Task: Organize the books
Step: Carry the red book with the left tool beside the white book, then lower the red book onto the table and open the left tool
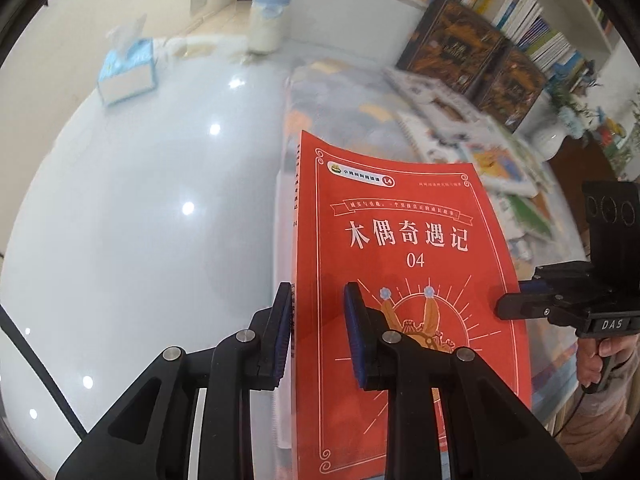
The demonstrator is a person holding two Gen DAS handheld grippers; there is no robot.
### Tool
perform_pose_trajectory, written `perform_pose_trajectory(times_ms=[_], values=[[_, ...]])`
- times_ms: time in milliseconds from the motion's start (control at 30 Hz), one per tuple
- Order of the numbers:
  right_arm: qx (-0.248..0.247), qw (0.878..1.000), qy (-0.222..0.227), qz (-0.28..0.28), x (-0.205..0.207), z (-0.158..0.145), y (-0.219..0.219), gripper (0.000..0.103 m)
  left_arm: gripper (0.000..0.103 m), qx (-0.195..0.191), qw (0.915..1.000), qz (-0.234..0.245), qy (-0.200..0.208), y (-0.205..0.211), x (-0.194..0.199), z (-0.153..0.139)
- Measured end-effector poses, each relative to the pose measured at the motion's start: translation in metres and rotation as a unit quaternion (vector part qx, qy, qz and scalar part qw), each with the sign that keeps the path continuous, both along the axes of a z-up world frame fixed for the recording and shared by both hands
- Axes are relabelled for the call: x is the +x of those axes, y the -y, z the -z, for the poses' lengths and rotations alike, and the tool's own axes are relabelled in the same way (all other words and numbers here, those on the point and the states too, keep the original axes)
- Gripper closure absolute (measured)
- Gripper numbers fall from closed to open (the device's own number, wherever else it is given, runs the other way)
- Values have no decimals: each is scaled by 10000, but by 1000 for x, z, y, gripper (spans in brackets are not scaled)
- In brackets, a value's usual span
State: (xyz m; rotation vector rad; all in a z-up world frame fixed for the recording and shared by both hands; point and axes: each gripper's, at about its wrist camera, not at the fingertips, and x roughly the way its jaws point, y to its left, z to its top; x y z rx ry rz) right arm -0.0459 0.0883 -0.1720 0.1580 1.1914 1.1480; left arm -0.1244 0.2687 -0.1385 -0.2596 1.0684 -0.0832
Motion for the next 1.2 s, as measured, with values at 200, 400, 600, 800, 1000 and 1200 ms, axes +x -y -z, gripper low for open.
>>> perform_pose_trajectory(times_ms=[200, 400, 600, 800, 1000, 1200], values=[[-207, 9994, -252, 99, 10, 31, -11, 86, 81, -90, 9997, -11, -230, -3, 4, 32], [-291, 9991, -266, 152, 13, 40, -14, 85, 81, 302, 9994, 18, -151, 3, 3, 31], [-309, 9987, -344, 204, 12, 48, -12, 85, 80, 357, 9993, 39, -120, 3, 3, 31], [-305, 9987, -359, 203, 12, 48, -11, 85, 79, 381, 9992, 16, -113, 5, 2, 31], [-336, 9981, -439, 260, 11, 46, -9, 72, 72, 959, 9953, -92, -120, 15, 4, 28], [-350, 9974, -297, 558, 13, 35, 11, 52, 72, 1315, 9911, -172, -74, 25, 4, 21]])
